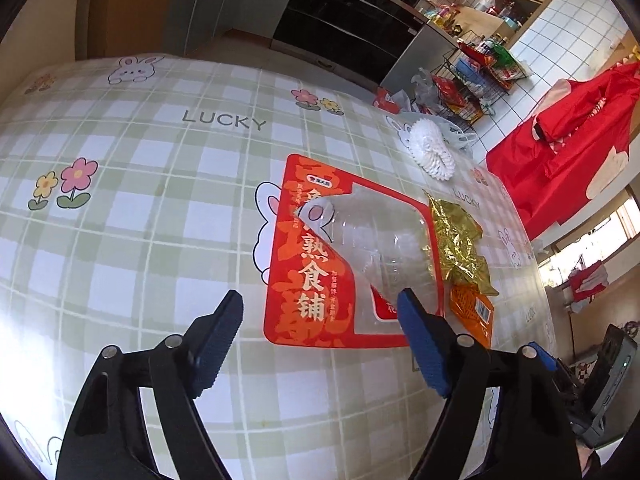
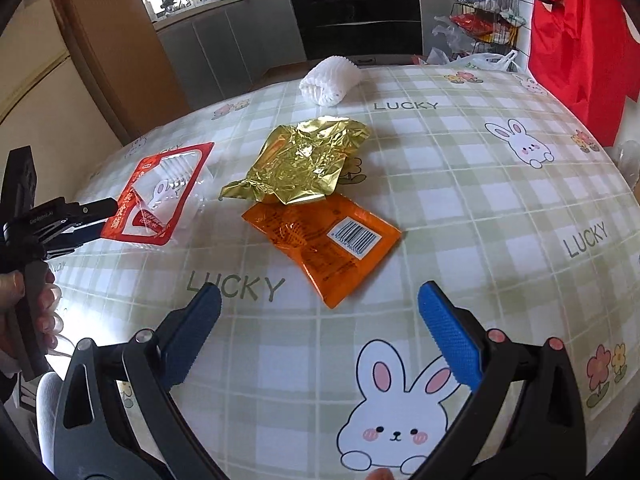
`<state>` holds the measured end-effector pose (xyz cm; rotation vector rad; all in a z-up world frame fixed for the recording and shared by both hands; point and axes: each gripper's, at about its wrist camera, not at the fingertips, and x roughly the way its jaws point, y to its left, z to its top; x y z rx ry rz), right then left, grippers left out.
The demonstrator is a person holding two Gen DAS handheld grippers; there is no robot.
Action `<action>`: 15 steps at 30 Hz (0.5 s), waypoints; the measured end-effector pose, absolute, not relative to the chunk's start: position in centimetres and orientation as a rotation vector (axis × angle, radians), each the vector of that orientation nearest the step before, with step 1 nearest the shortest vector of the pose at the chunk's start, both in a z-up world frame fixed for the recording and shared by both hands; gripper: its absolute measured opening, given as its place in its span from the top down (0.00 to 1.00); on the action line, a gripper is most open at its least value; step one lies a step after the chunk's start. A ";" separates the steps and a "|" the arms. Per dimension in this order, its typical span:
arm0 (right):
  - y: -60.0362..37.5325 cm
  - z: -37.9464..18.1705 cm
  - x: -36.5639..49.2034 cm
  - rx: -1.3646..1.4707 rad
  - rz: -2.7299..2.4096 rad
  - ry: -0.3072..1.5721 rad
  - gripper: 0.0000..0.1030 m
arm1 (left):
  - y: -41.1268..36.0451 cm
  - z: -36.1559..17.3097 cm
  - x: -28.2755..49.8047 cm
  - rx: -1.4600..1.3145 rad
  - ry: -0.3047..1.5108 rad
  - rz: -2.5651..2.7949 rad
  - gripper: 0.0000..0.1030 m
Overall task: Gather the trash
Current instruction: 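Reach the left tool to the red-framed clear plastic tray and grasp it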
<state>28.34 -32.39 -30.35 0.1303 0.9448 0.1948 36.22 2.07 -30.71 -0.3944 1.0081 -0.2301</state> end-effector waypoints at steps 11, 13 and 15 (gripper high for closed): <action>-31.4 -31.7 33.2 -0.107 0.228 0.972 0.06 | 2.6 -32.5 37.4 -0.486 1.014 -0.289 0.31; -31.3 -32.0 33.8 -0.123 0.237 0.980 0.06 | 2.2 -32.8 37.6 -0.487 1.024 -0.293 0.31; -31.2 -32.5 34.4 -0.142 0.244 0.988 0.06 | 1.9 -33.0 37.9 -0.476 1.028 -0.285 0.31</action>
